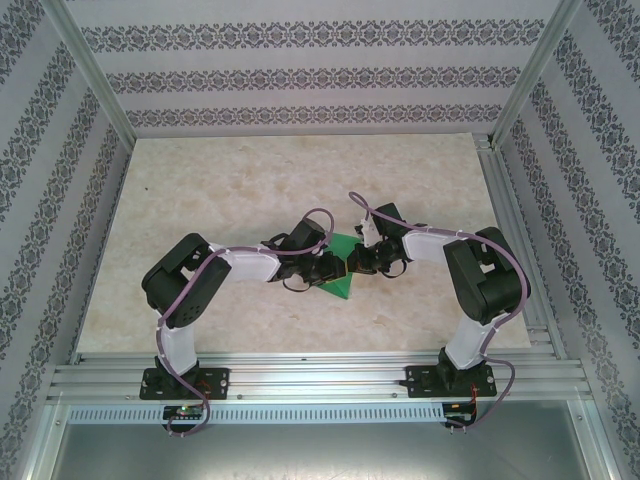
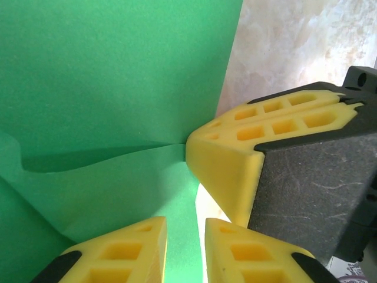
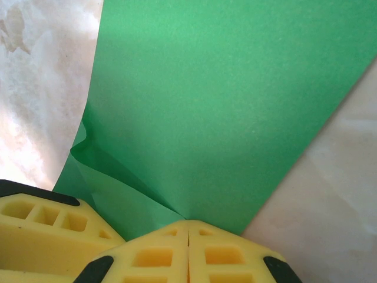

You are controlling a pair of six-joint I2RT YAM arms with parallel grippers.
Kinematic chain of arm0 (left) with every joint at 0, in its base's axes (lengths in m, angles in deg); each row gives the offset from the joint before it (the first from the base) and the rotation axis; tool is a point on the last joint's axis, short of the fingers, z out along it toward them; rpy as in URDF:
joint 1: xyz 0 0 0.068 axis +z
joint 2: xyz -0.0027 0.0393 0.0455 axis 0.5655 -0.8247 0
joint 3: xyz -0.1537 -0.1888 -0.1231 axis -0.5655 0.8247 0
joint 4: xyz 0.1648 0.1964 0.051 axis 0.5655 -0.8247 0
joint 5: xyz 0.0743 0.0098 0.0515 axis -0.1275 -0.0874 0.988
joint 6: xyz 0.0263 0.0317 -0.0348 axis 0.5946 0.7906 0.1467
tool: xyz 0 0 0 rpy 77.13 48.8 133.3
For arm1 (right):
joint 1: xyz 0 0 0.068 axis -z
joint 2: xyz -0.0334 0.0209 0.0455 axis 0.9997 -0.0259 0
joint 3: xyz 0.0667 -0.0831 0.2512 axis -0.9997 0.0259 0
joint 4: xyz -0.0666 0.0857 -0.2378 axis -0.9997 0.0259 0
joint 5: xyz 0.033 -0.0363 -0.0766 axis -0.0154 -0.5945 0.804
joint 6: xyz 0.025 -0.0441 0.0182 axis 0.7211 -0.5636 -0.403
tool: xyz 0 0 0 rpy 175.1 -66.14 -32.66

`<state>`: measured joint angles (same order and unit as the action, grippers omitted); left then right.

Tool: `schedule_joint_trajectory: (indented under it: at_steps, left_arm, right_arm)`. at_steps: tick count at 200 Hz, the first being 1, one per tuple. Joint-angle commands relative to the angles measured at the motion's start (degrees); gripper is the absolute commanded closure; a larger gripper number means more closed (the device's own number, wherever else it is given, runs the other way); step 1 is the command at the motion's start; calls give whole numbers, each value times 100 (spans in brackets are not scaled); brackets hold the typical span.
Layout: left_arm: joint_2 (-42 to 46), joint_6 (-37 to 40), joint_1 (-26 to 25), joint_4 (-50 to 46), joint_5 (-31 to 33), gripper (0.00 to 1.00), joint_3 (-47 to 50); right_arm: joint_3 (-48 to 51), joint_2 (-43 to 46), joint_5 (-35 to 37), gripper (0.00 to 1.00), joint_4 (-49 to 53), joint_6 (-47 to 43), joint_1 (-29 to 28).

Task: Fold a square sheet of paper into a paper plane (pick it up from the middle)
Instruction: Fold the triangle a second time at the center of the table.

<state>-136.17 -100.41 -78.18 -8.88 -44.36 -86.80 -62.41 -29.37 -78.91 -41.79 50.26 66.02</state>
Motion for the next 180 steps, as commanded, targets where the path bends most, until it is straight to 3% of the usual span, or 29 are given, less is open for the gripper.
schedule_joint_trajectory:
  at_steps: [1, 106, 180]
  left_arm:
    - [-60, 64, -99, 134, -60, 76, -36]
    - [-112, 211, -99, -181, 124, 80, -35]
    - [119, 348, -99, -171, 187, 74, -161]
  right_arm:
    - [-52, -9, 250, 93, 11, -10, -53]
    - [143, 166, 169, 91, -48, 121, -78]
    - [207, 475, 184, 93, -27, 217, -132]
